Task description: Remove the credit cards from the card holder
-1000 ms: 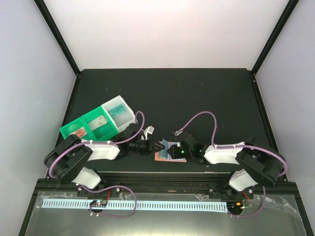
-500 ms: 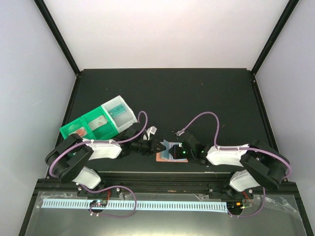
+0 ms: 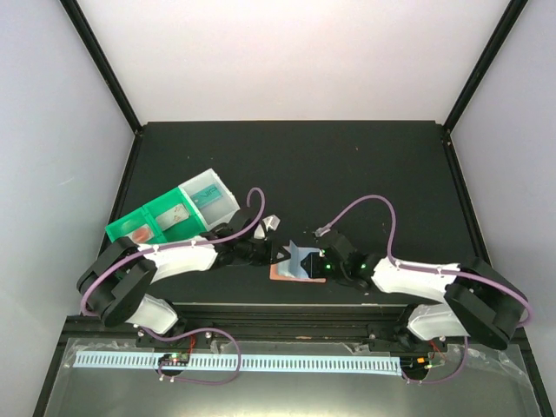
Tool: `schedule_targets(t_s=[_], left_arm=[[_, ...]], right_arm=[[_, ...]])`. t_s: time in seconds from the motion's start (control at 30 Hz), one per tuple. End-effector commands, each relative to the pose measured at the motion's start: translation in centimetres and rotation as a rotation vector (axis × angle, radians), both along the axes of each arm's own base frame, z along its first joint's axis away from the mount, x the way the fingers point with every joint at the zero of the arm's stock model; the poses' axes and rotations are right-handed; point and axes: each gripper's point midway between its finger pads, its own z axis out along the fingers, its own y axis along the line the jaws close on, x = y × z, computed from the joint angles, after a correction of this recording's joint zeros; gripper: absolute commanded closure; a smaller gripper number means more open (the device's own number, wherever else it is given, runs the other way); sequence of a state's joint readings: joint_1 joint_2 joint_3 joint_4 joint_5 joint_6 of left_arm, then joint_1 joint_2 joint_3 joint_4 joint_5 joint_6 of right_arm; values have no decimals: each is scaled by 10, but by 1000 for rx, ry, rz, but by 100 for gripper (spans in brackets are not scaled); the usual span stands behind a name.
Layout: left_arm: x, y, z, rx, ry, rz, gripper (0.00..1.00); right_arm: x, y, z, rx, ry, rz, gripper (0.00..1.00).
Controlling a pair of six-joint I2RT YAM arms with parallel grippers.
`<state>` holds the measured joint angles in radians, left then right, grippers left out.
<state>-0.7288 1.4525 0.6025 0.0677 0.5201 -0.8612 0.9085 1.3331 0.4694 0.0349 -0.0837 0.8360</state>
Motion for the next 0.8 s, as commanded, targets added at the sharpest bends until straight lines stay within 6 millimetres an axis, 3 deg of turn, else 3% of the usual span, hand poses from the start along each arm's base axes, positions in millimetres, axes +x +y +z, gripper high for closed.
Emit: schedule_targets(t_s=[0.0,0.23,0.43,0.67,0.77], left_arm=[[0,4,3,53,-27,-25,98],[3,10,7,115,-49,-32,98],[7,17,12,160,-54,-34,98],[5,16,16,147,-34,-39,98],[1,5,20,90,-17,-70,81]], right_arm=[[7,-5,21,0,-47,-40,85],[9,-16,46,7,-105,-65,81],[15,-39,61,-71,-171,-103,75],[20,-65,46,-142,-154,-141,67],[18,-60,33,-125,-132,-122,67]])
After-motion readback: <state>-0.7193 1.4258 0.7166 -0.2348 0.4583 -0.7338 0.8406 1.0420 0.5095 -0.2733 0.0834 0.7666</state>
